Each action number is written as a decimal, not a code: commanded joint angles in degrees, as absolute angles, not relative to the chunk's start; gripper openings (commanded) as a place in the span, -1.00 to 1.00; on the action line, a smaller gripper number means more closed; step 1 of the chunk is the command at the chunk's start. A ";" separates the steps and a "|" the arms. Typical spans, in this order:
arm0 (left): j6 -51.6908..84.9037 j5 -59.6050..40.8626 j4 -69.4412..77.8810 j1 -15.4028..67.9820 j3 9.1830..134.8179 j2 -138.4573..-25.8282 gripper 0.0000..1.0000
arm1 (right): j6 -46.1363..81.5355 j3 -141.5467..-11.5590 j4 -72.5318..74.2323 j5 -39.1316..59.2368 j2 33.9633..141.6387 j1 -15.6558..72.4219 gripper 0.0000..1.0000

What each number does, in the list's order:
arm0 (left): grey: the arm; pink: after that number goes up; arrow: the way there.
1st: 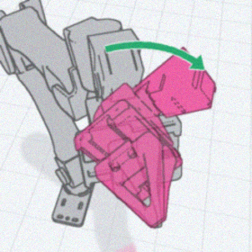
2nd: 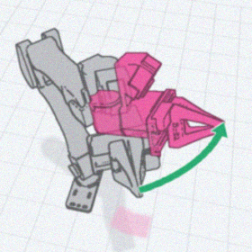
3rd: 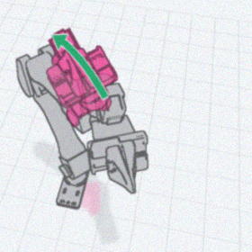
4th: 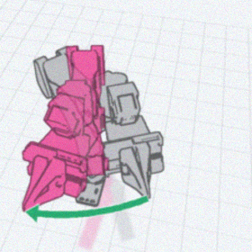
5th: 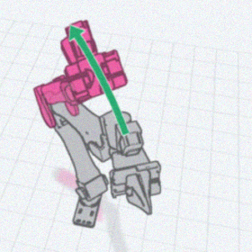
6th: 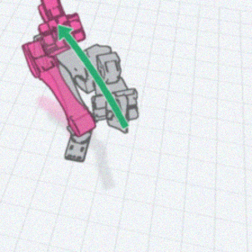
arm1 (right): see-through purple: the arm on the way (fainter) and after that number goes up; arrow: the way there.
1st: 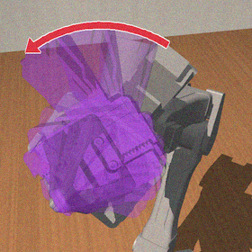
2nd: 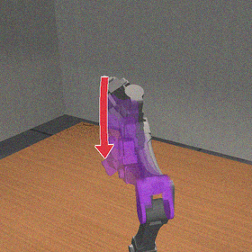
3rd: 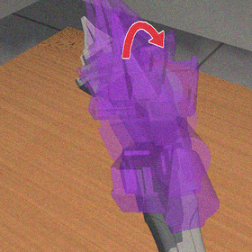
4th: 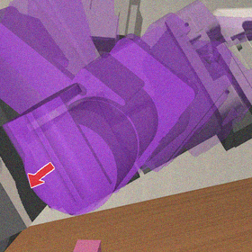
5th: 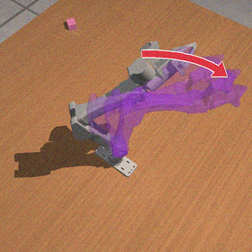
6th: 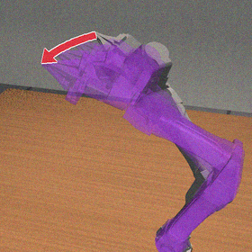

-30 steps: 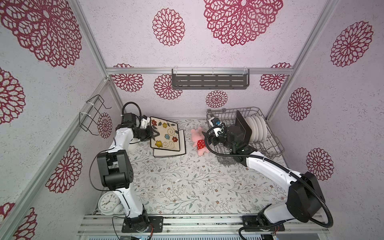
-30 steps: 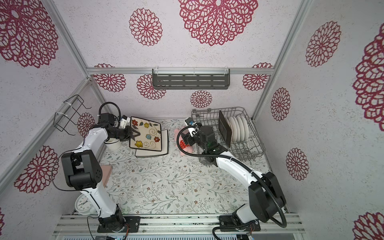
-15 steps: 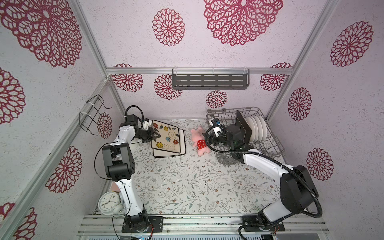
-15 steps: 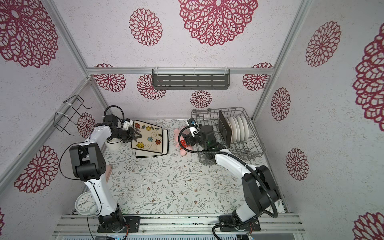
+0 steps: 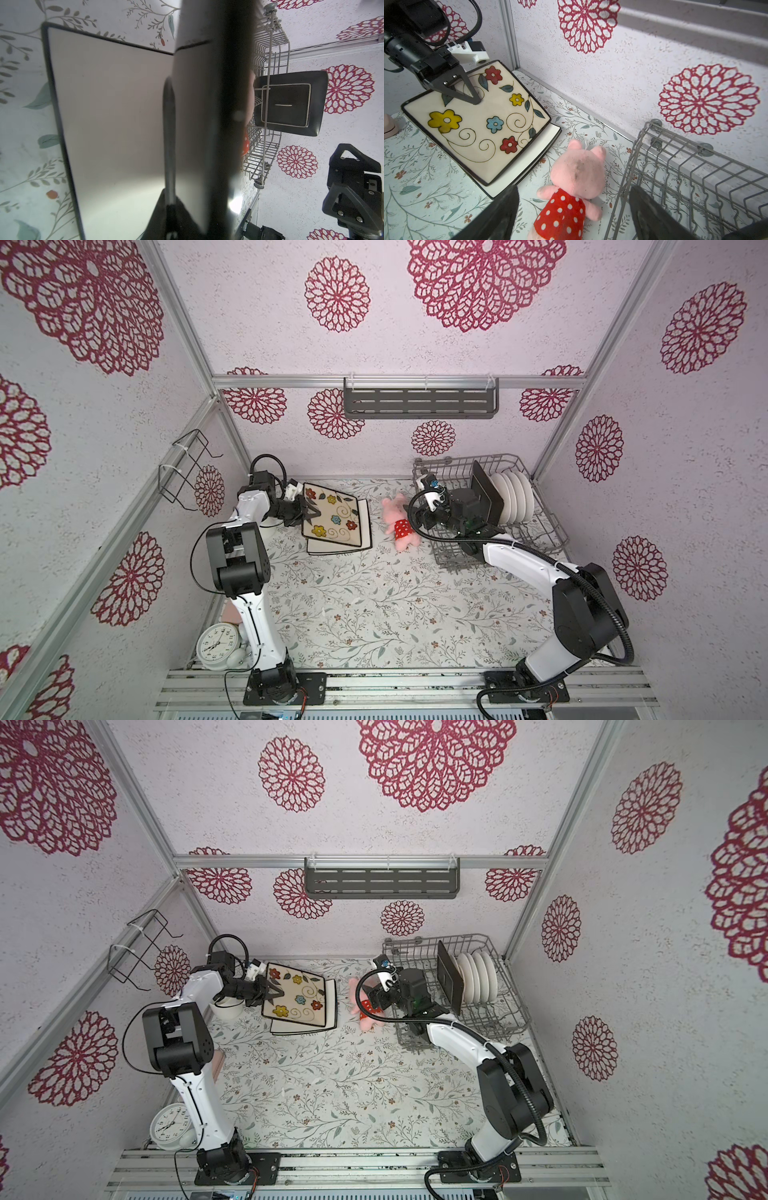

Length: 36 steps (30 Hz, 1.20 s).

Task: Unload the plates from the dish rack
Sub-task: 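Lower the floral plate onto the white plate stack with the left gripper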

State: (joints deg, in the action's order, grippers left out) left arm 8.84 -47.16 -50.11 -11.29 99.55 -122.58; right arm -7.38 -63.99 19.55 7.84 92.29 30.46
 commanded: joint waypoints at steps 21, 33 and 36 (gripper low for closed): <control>4.93 -45.33 -52.68 -12.32 101.44 -128.41 -1.00 | -8.21 -67.41 20.14 8.52 94.21 29.89 0.77; 5.40 -41.42 -53.96 -12.31 101.55 -129.52 -0.59 | -8.56 -67.33 20.63 8.79 94.58 29.93 0.78; 5.54 -40.58 -54.01 -12.40 101.45 -129.68 -0.54 | -8.54 -67.06 20.52 8.79 94.35 29.96 0.78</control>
